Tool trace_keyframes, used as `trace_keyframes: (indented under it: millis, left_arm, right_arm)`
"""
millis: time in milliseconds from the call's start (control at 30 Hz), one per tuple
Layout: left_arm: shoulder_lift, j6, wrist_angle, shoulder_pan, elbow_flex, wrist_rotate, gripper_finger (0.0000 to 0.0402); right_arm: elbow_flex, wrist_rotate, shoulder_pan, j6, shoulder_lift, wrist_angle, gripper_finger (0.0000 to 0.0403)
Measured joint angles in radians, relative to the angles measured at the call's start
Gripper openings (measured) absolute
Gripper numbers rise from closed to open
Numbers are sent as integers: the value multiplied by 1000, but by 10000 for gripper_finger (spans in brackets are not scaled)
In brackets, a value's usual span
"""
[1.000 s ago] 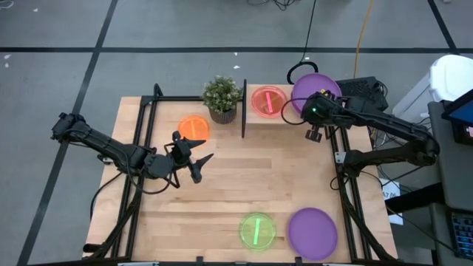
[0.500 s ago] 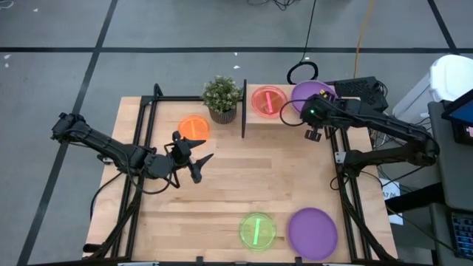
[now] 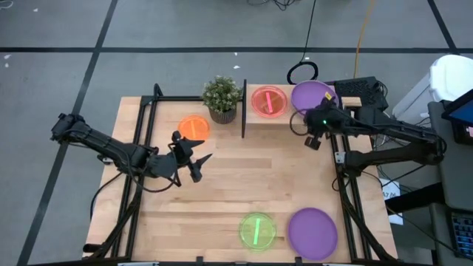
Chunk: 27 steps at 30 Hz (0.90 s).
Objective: Place and stack plates onto a shelf
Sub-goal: Stack the light orange plate on top of the light pink plate on the shelf
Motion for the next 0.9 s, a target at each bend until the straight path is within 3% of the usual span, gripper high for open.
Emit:
trace_keyframes:
  millis: [200,467,633,833,900]
  left_arm:
    - [0,-48,-81,18,0,66,271]
    - [0,-63,-176,32,0,61,271]
    - [0,-67,-262,57,0,-5,271]
    - [0,-125,-359,105,0,3,271]
    - [0,-147,-376,140,-1,55,271]
  right_arm:
    - [-18,-11,185,179,-10,62,94]
    - [-173,-12,415,186,-9,380,93]
    - [-283,-12,515,187,-9,531,93]
    - [-347,-15,575,239,-8,543,93]
    - [-358,-14,593,280,-8,543,93]
